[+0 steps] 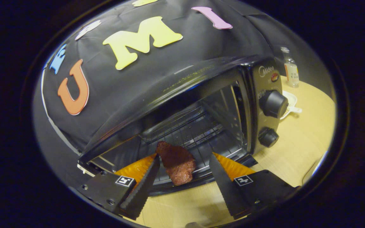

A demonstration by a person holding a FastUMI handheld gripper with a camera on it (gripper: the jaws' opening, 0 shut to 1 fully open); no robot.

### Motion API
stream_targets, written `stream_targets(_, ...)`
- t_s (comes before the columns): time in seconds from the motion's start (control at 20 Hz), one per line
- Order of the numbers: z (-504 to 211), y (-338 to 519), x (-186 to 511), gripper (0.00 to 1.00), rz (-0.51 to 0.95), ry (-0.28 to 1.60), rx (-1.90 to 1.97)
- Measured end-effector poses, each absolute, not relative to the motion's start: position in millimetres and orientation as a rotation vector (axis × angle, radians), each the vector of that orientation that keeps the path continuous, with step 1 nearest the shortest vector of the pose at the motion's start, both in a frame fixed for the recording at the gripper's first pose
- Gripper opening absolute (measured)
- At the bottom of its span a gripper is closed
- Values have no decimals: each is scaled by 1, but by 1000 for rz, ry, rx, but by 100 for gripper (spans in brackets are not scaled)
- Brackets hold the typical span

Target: Open the toaster oven, put the food inside, and close the toaster oven door.

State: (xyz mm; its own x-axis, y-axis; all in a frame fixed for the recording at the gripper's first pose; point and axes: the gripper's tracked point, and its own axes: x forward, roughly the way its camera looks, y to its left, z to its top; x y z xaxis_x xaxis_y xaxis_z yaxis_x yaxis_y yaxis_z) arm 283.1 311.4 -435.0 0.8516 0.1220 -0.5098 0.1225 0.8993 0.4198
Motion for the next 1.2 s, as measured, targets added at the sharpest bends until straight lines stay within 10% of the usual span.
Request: stream_targets(1.2, -340, 230, 36, 100, 185, 571, -75)
